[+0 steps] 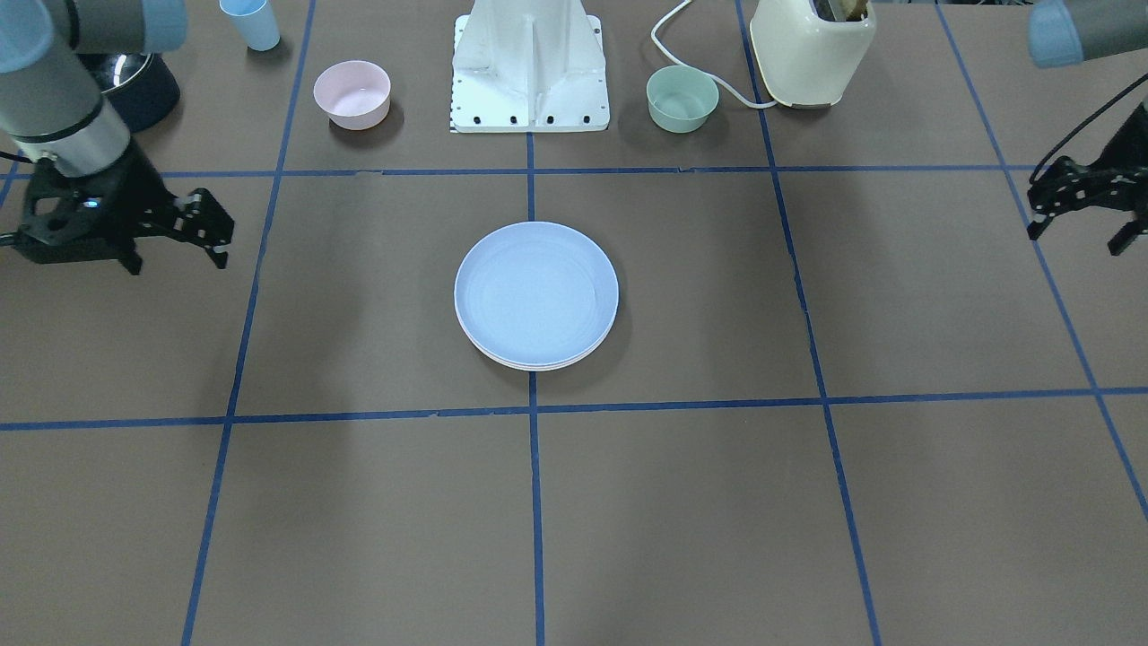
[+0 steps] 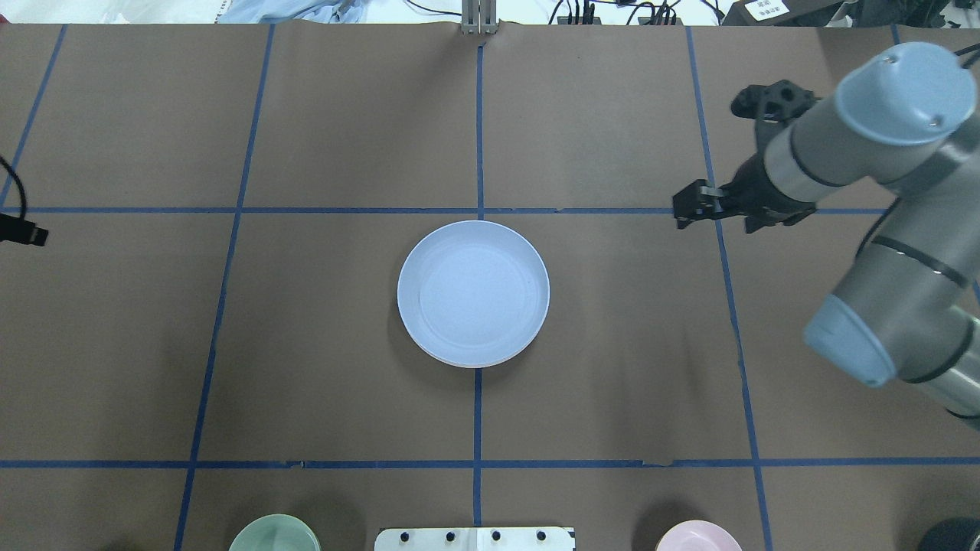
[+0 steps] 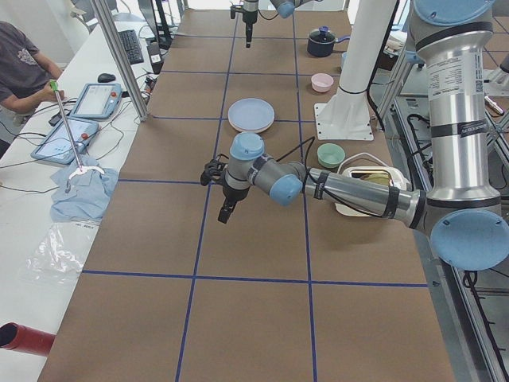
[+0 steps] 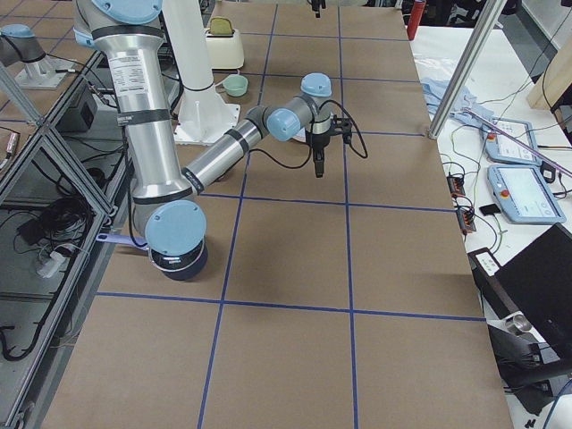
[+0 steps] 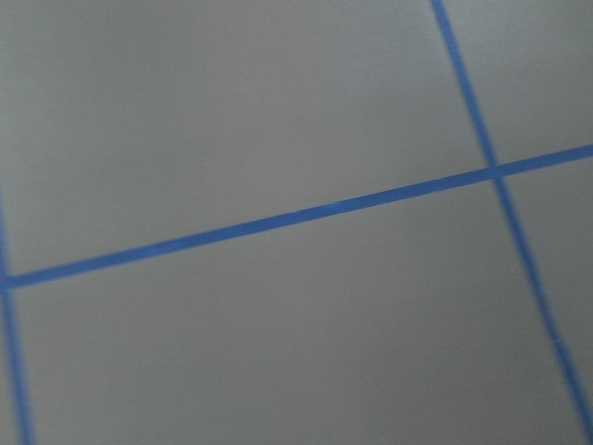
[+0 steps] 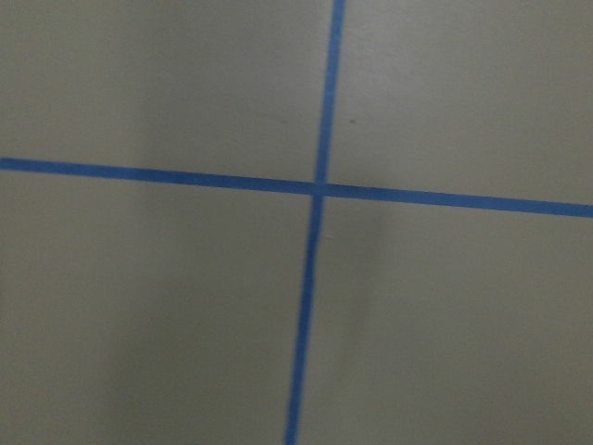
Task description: Stack three plates with pink and blue
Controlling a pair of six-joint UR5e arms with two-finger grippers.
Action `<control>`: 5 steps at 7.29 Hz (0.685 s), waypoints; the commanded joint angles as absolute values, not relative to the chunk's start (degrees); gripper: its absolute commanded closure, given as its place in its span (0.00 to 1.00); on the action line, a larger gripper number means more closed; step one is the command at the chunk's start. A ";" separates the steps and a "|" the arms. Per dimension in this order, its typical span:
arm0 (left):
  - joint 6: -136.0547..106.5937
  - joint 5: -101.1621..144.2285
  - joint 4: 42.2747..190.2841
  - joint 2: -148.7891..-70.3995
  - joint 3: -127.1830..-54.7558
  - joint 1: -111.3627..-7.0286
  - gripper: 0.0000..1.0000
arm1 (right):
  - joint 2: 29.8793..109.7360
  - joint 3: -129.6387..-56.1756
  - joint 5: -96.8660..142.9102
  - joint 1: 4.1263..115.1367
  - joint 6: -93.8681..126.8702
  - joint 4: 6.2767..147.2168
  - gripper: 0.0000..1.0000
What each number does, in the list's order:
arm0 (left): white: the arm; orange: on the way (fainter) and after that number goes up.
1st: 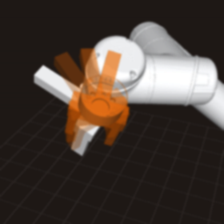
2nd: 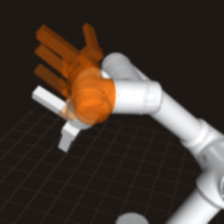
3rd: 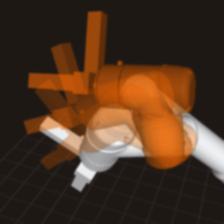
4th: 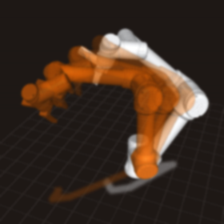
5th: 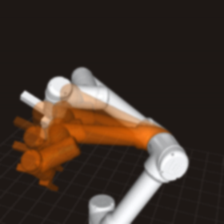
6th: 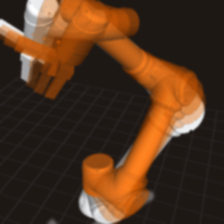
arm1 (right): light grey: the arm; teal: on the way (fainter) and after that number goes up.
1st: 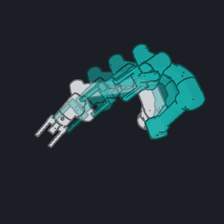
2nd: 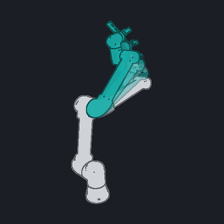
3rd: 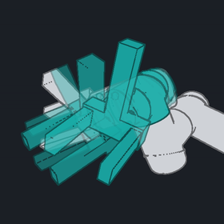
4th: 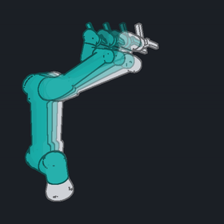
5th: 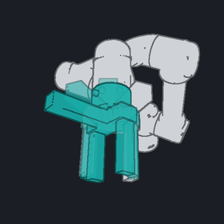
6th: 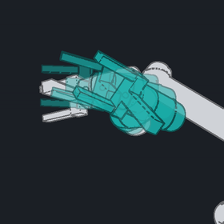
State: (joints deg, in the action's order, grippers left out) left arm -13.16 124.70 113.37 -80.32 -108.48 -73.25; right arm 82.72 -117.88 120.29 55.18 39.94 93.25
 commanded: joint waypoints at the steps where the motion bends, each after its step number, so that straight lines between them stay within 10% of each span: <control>1: -5.80 125.15 113.29 -79.10 -105.22 -80.92 0.00 | 92.68 -117.60 128.37 67.18 20.99 94.40 0.00; 5: -10.55 124.54 115.05 -78.40 -100.05 -80.86 0.00 | 97.10 -114.18 128.85 72.95 20.57 93.69 0.00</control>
State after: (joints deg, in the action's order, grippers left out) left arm -10.08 124.68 114.73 -78.91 -102.50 -80.78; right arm 94.66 -115.07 128.67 71.52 21.01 93.82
